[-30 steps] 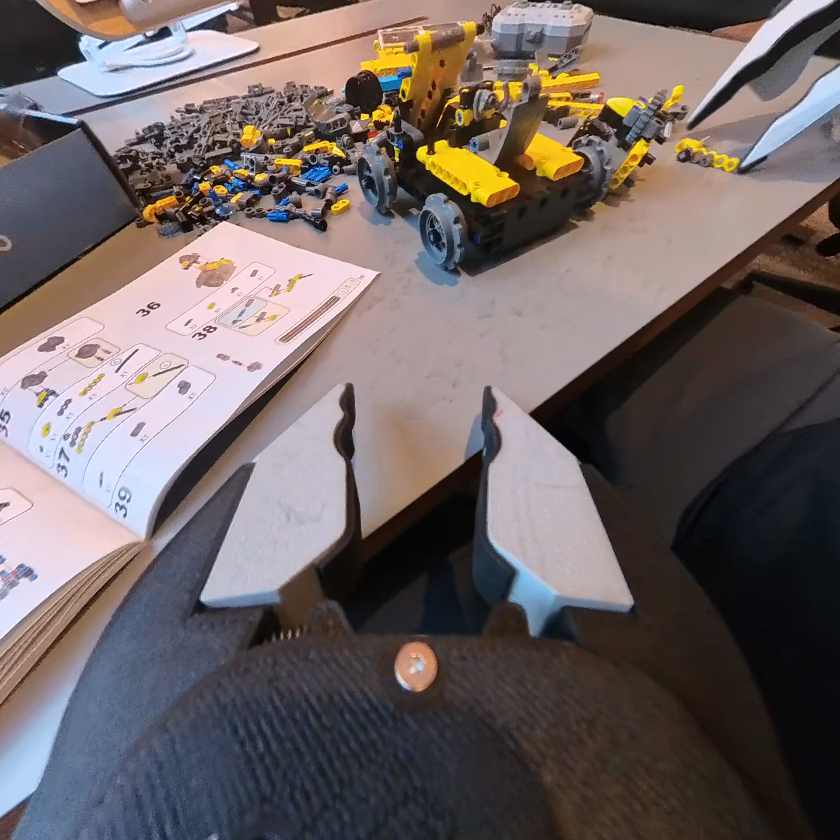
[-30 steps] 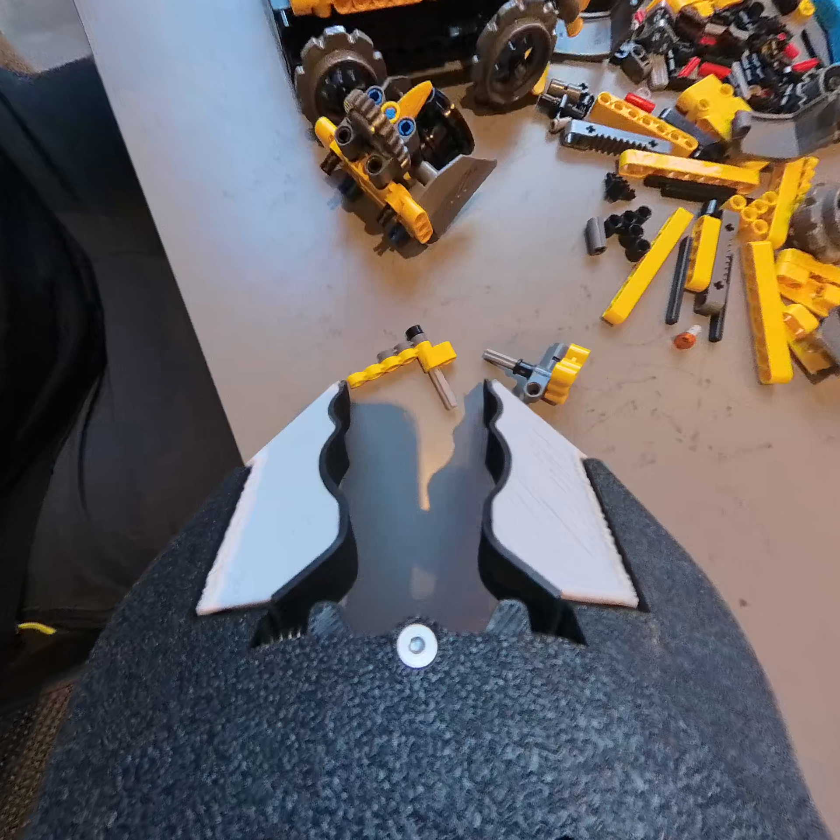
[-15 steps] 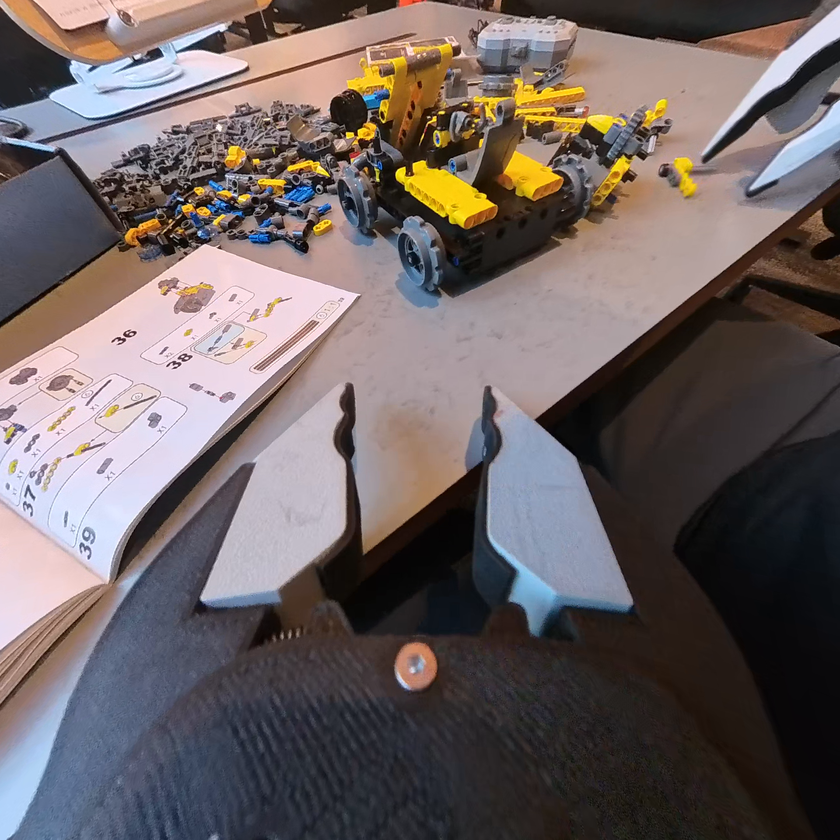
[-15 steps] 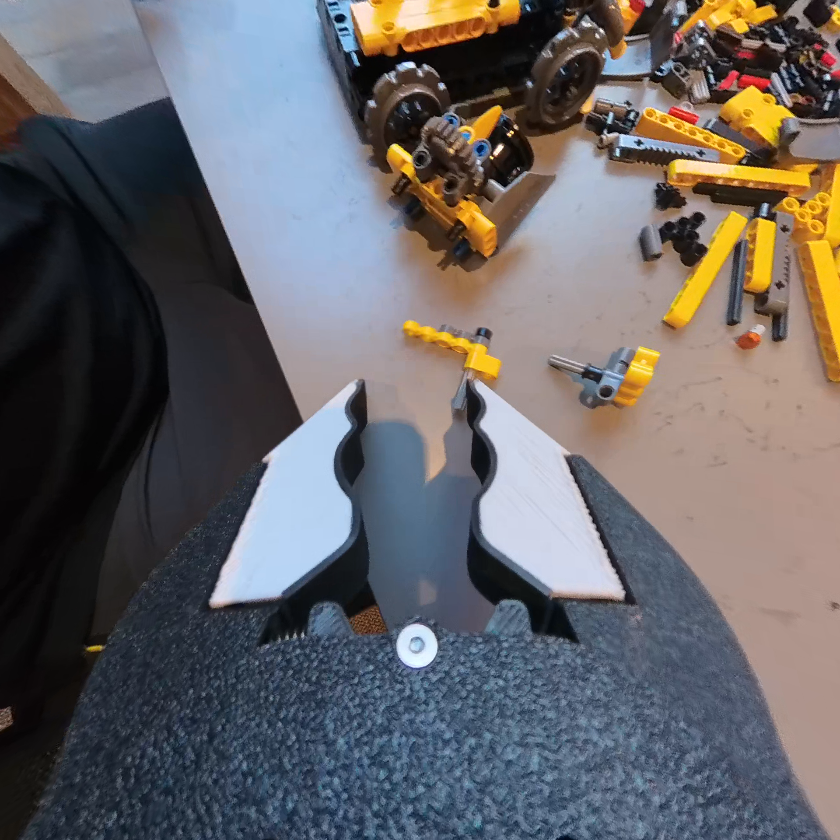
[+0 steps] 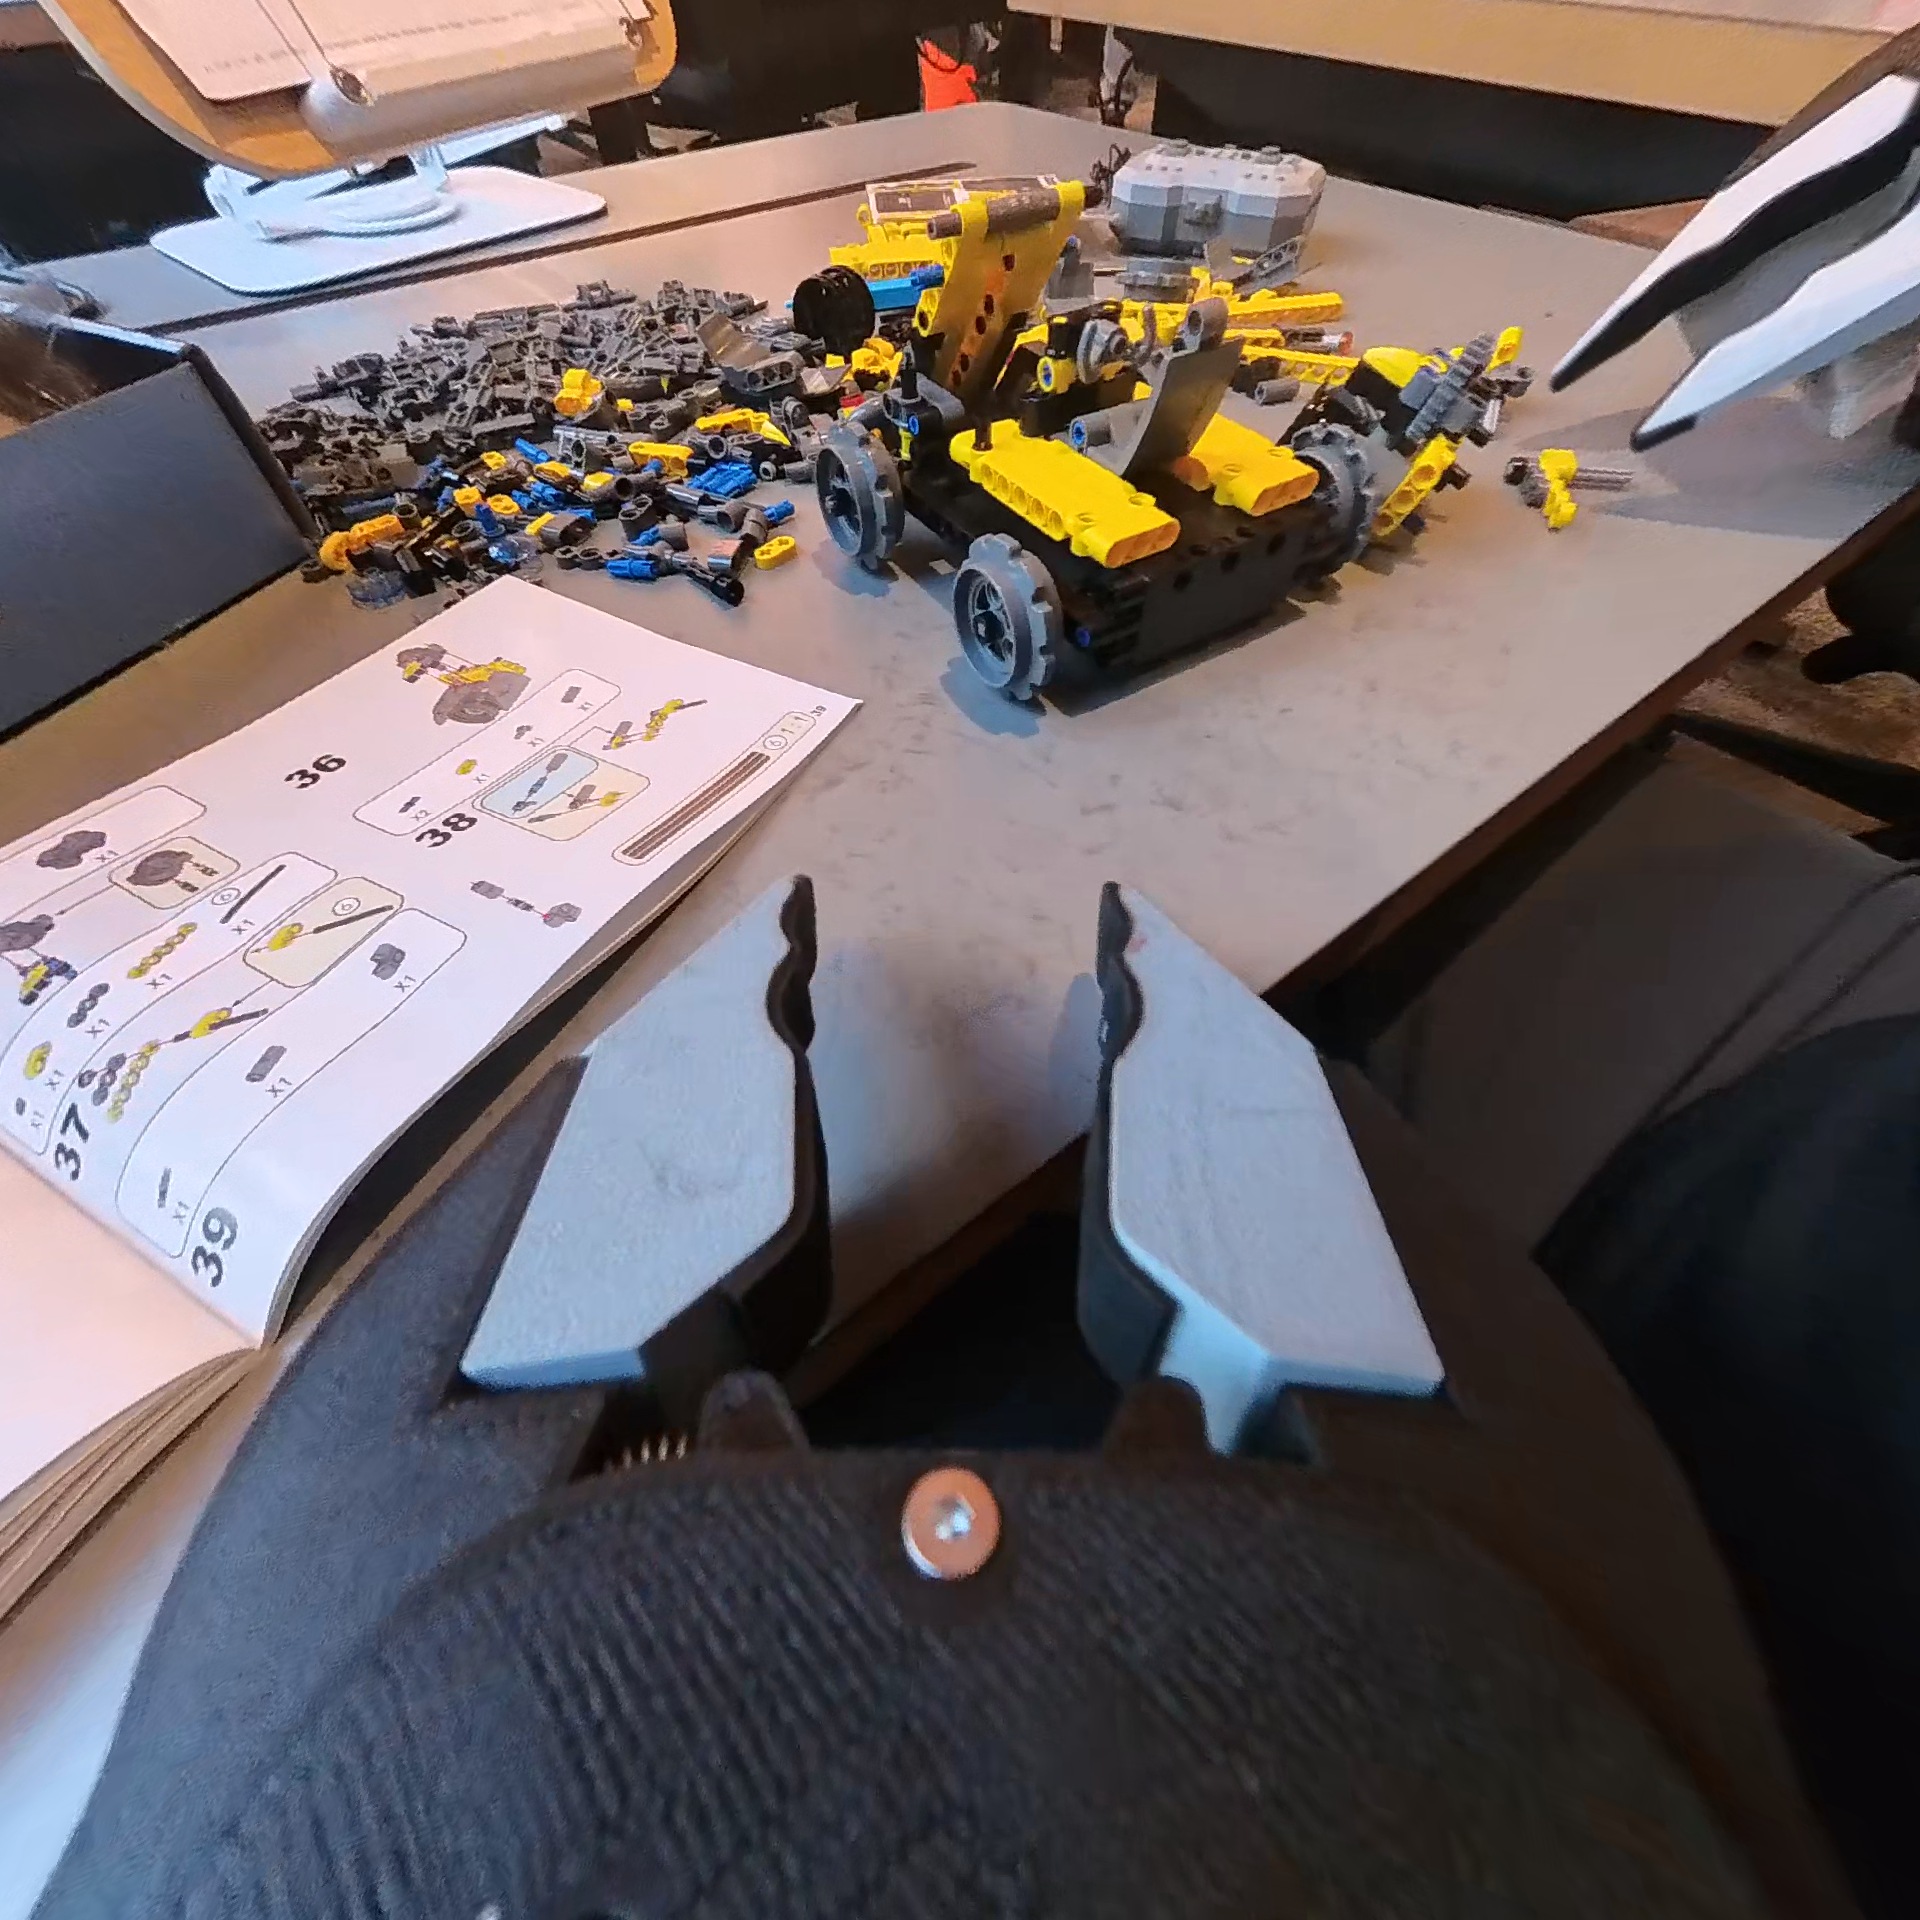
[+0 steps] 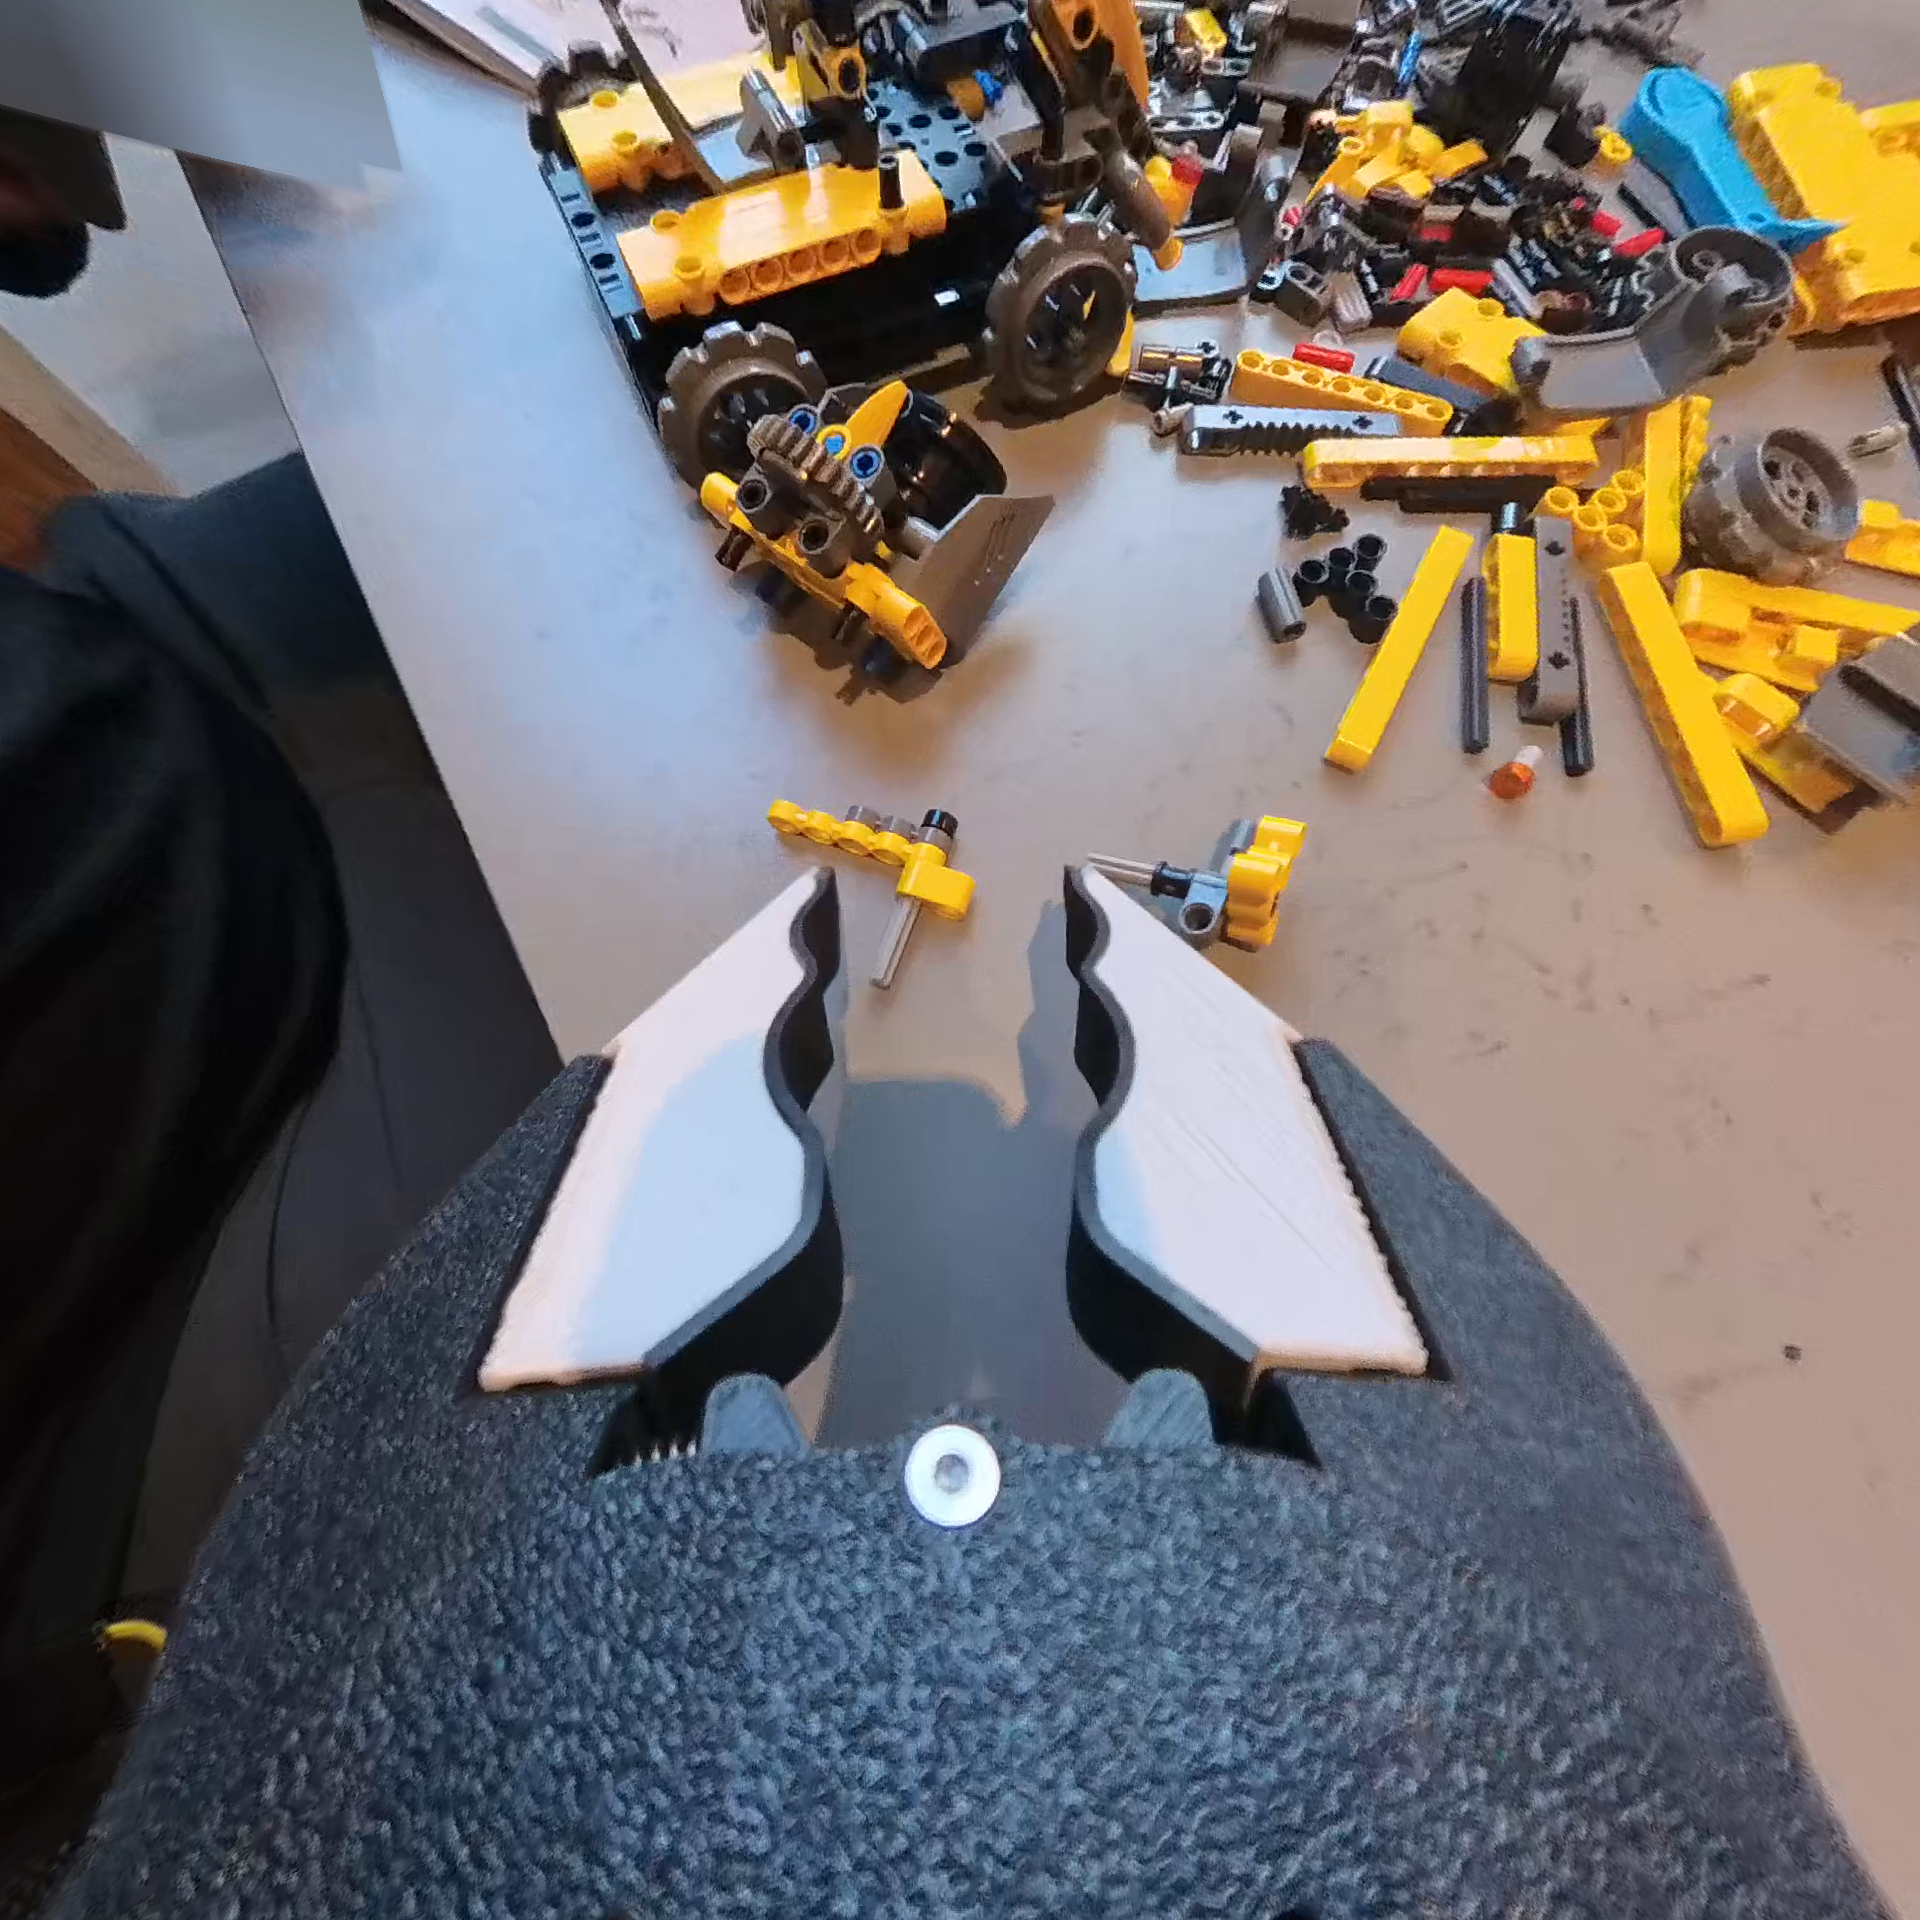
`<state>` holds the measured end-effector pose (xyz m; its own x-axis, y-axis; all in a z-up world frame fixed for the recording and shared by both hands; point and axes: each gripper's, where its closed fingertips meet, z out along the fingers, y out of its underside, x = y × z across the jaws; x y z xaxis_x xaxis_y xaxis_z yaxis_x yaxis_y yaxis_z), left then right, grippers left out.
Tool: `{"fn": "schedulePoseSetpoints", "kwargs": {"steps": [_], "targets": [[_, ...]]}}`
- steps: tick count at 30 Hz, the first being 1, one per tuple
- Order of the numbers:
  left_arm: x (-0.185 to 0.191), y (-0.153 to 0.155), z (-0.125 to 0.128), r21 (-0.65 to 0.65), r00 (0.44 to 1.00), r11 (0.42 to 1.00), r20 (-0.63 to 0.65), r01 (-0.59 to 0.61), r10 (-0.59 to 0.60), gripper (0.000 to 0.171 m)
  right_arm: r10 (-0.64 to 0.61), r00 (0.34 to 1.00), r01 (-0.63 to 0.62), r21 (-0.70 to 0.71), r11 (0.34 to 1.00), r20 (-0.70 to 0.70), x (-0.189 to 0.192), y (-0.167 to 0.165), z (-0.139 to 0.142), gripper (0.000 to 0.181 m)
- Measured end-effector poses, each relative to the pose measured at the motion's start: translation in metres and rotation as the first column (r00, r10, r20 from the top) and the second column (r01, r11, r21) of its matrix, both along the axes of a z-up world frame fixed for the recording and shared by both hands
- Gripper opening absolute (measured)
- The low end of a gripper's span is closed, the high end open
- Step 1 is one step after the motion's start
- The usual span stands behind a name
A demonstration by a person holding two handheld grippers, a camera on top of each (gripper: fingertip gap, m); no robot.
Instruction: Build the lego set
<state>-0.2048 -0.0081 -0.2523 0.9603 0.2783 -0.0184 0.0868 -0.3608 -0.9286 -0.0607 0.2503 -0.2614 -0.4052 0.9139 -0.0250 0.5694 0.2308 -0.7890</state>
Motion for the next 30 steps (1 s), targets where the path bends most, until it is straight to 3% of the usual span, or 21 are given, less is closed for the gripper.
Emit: {"fn": "schedulePoseSetpoints", "kwargs": {"steps": [10, 15, 23, 30], "targets": [[-0.005, 0.004, 0.003, 0.04, 1.0, 0.999, 0.003, -0.003, 0.003, 0.051, 0.037, 0.995, -0.041, 0.038, 0.998, 0.096, 0.003, -0.003, -0.017, 0.039], [-0.015, 0.0, 0.007, 0.051, 0.998, 0.997, -0.018, -0.061, 0.062, 0.056, 0.036, 0.995, -0.039, 0.026, 0.999, 0.098, 0.005, -0.002, -0.017, 0.038], [-0.011, 0.002, 0.002, 0.017, 0.998, 0.998, -0.04, -0.054, 0.055, 0.055, 0.101, 0.99, -0.103, 0.015, 0.995, 0.098, 0.015, -0.011, -0.017, 0.019], [-0.011, 0.002, 0.0, 0.008, 0.997, 0.998, -0.043, -0.057, 0.057, 0.054, 0.154, 0.987, -0.152, -0.033, 0.988, 0.044, 0.017, -0.026, -0.007, 0.019]]}}
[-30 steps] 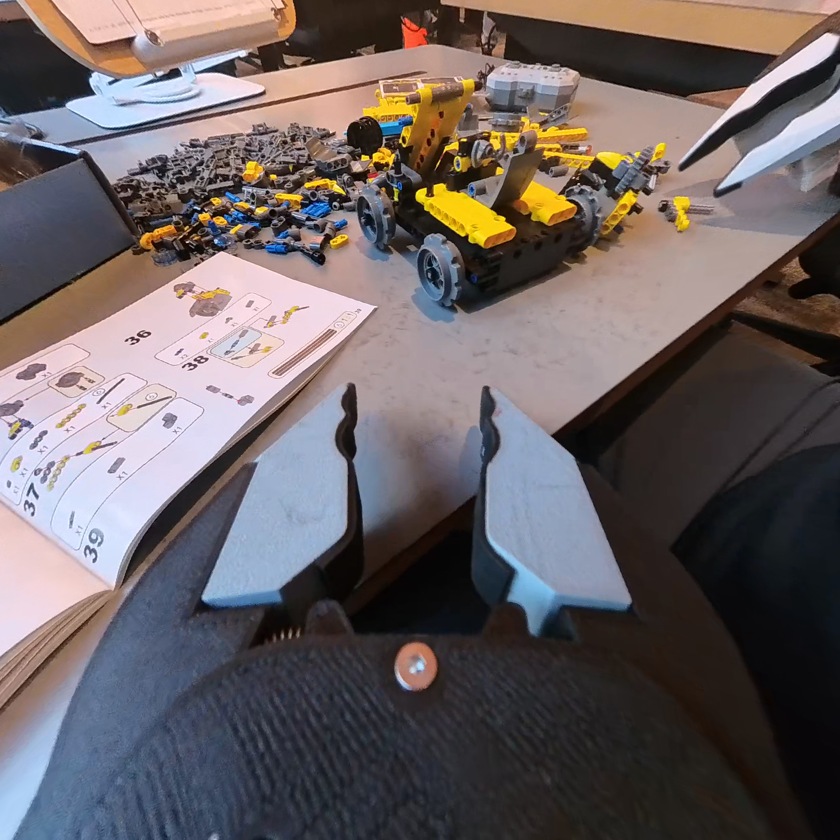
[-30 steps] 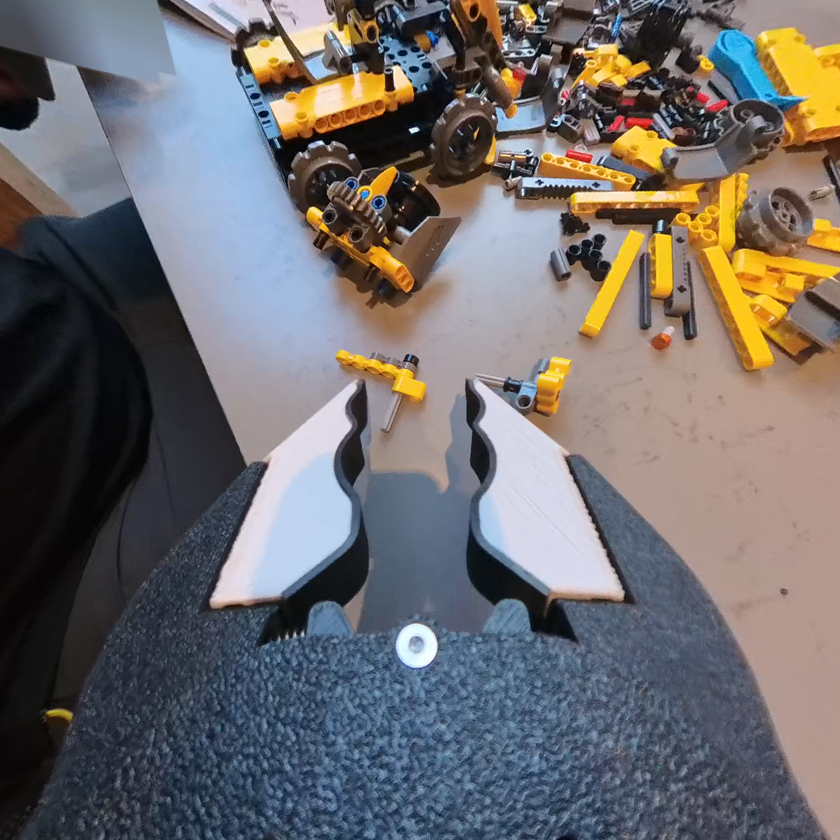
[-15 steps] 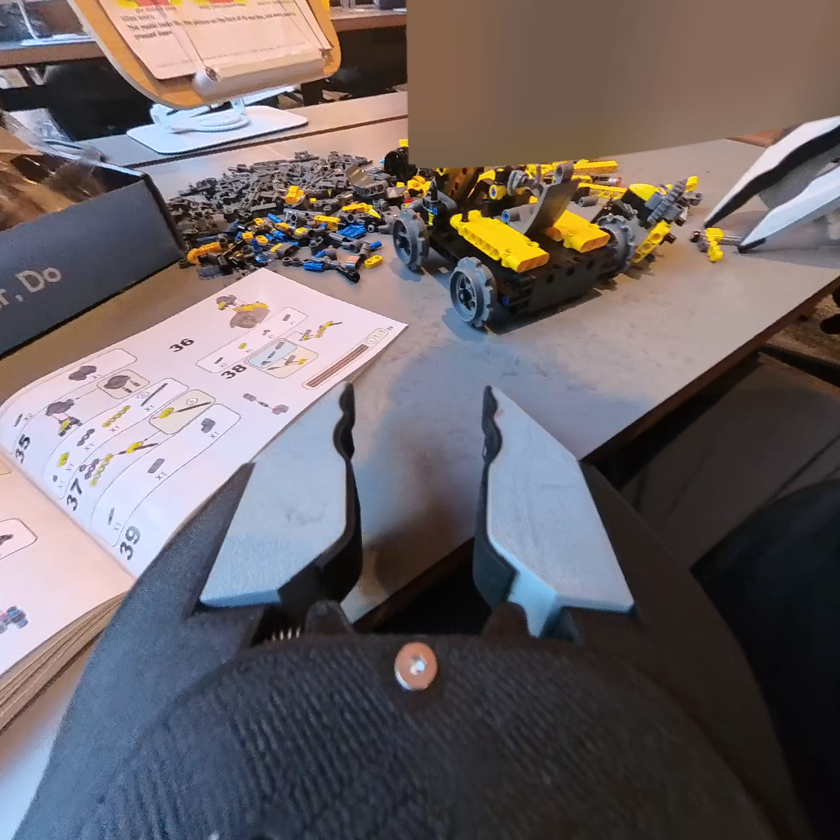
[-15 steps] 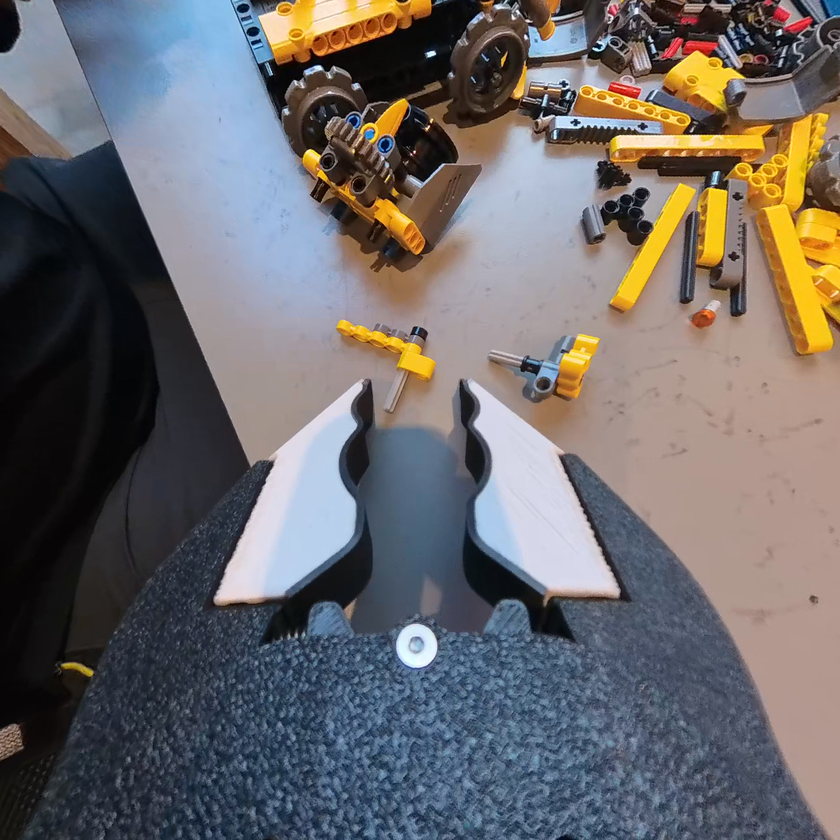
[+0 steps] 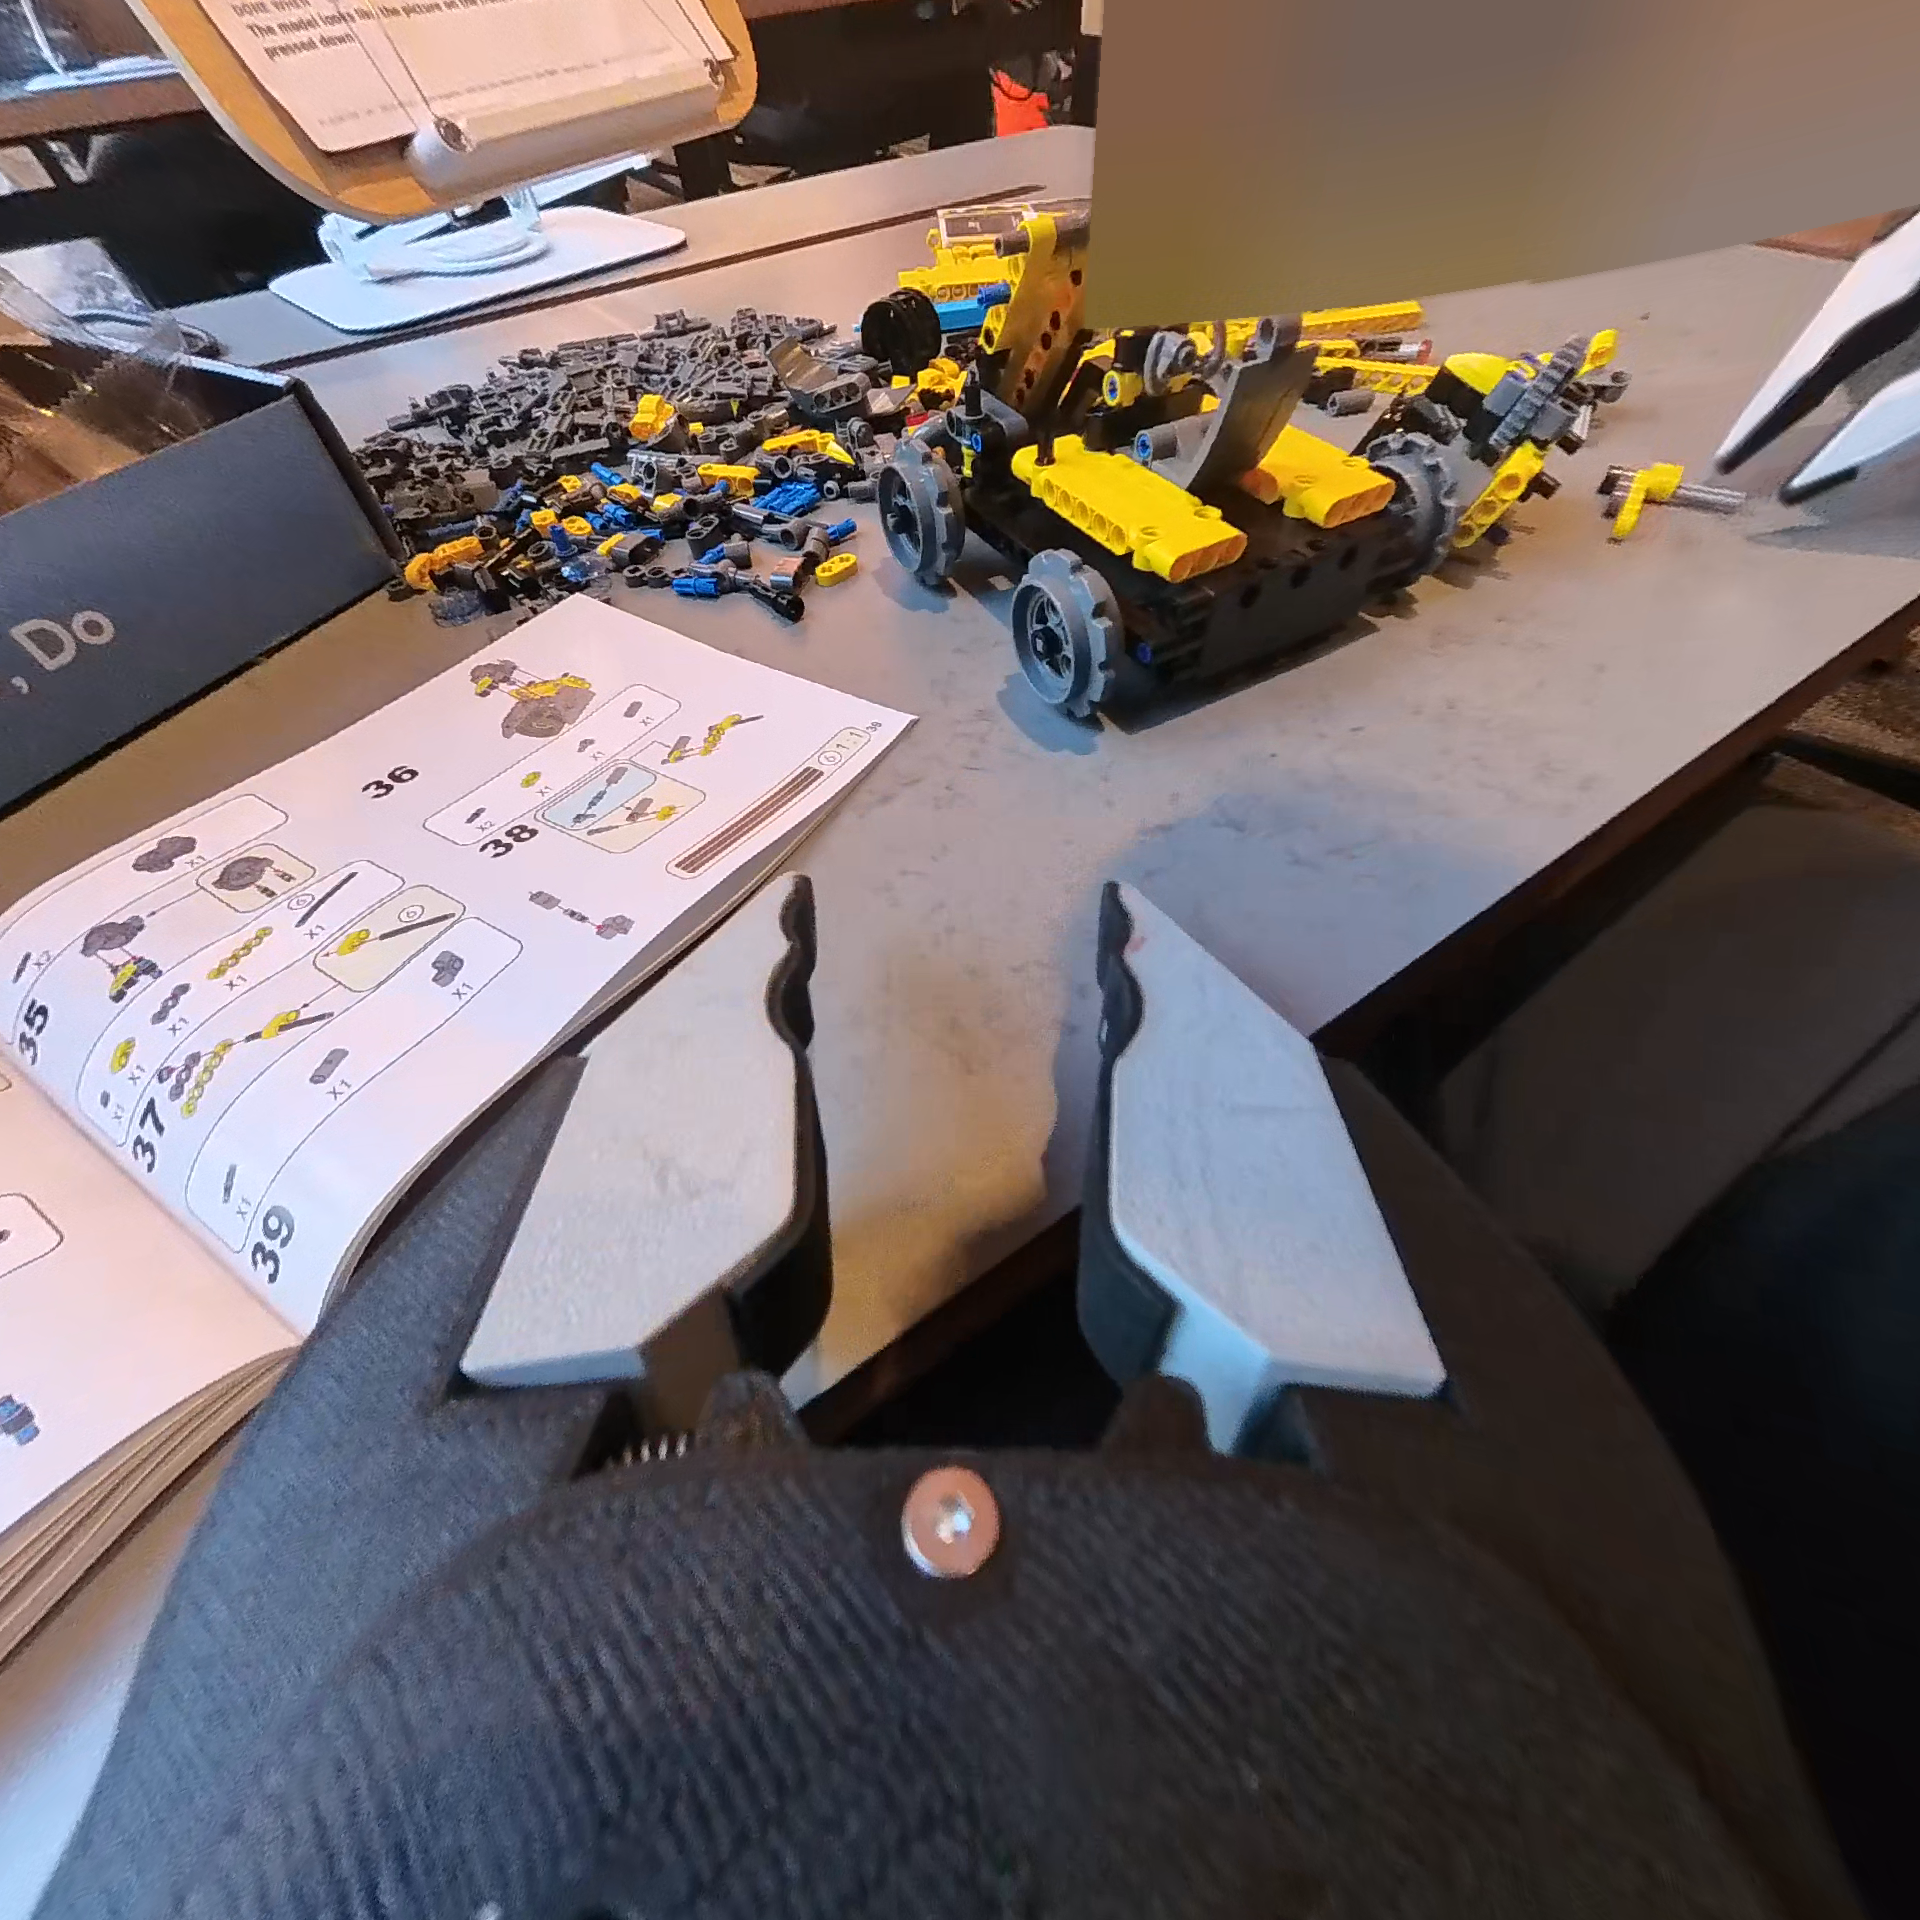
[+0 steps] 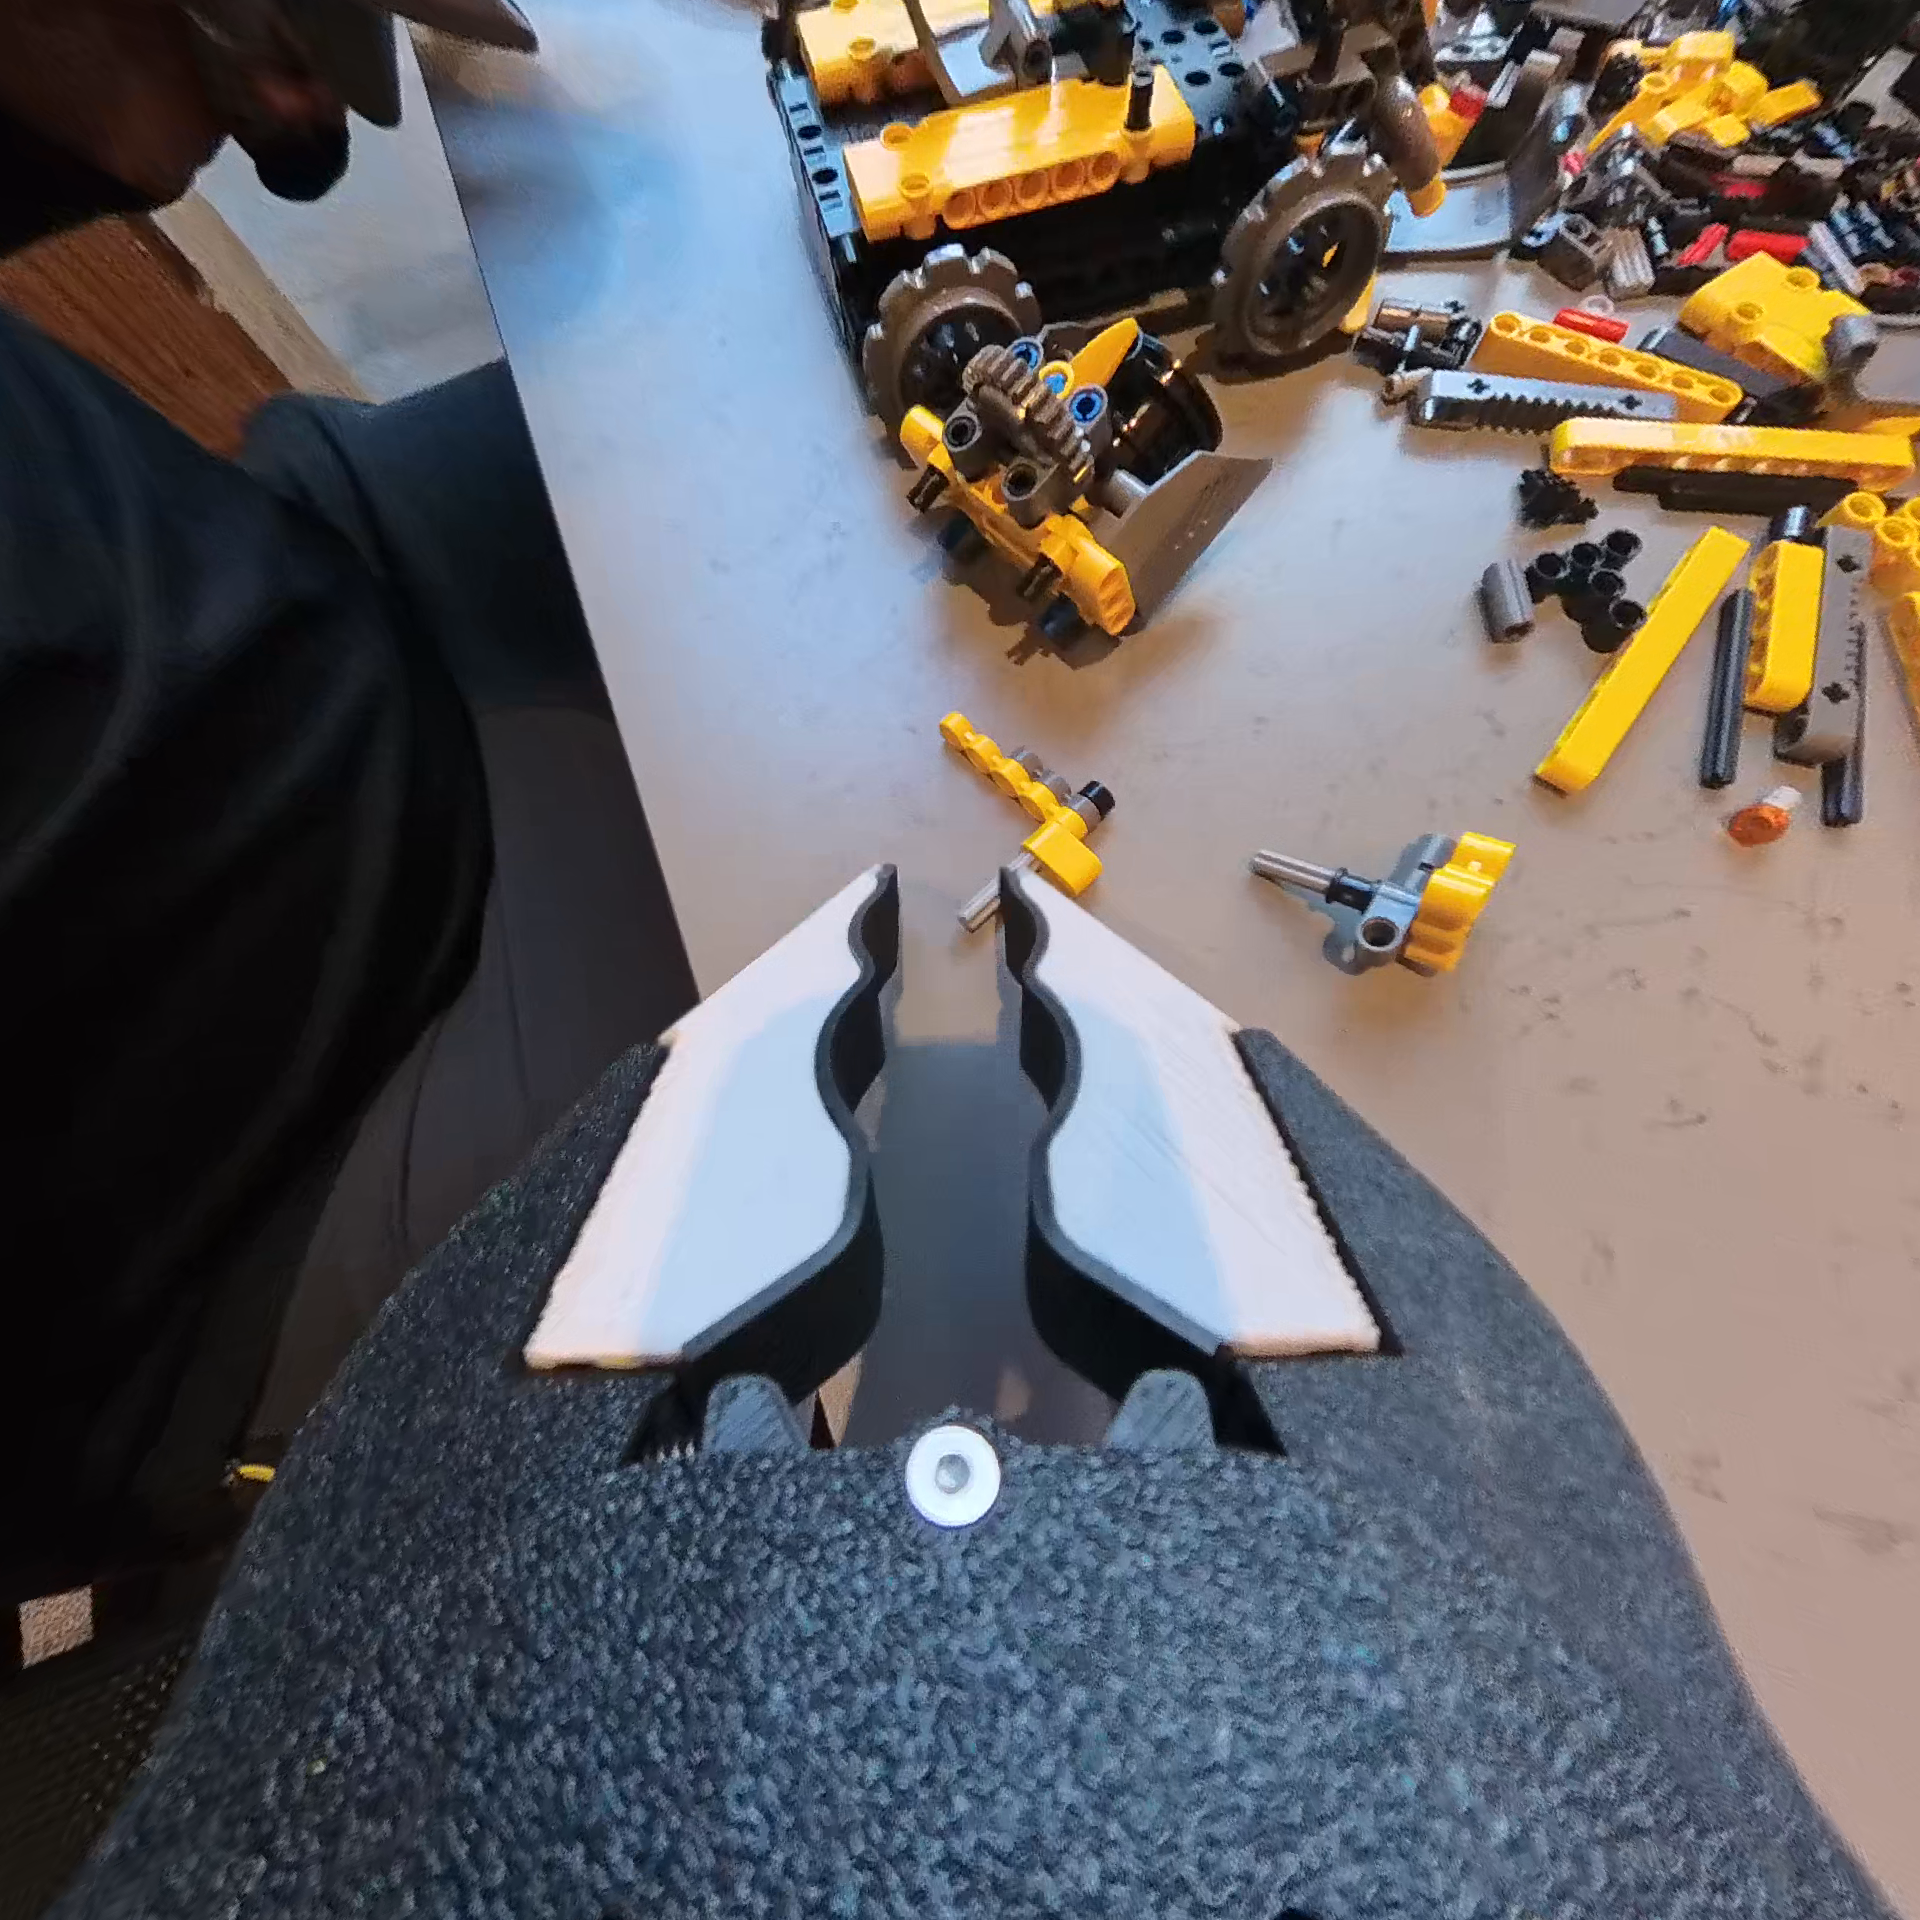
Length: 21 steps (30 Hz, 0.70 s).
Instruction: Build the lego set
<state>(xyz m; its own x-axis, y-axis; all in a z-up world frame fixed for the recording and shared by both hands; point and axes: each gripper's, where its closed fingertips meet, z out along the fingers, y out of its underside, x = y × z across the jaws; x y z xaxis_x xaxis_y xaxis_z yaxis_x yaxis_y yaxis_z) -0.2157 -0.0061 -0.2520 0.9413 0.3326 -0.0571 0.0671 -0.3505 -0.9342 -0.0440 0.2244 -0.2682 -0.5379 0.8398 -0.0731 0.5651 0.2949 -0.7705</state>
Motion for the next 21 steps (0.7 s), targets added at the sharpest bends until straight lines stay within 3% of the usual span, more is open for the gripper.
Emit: {"fn": "schedulePoseSetpoints", "kwargs": {"steps": [7, 21], "targets": [[-0.002, -0.001, -0.001, -0.012, 1.0, 1.0, -0.022, -0.019, 0.019, 0.058, -0.044, 0.996, 0.038, -0.075, 0.996, -0.073, -0.004, 0.007, 0.015, 0.025], [0.003, 0.0, -0.001, -0.018, 1.0, 1.0, -0.006, -0.003, 0.003, 0.061, -0.064, 0.994, 0.059, -0.053, 0.997, -0.088, -0.006, 0.01, 0.015, 0.027]]}}
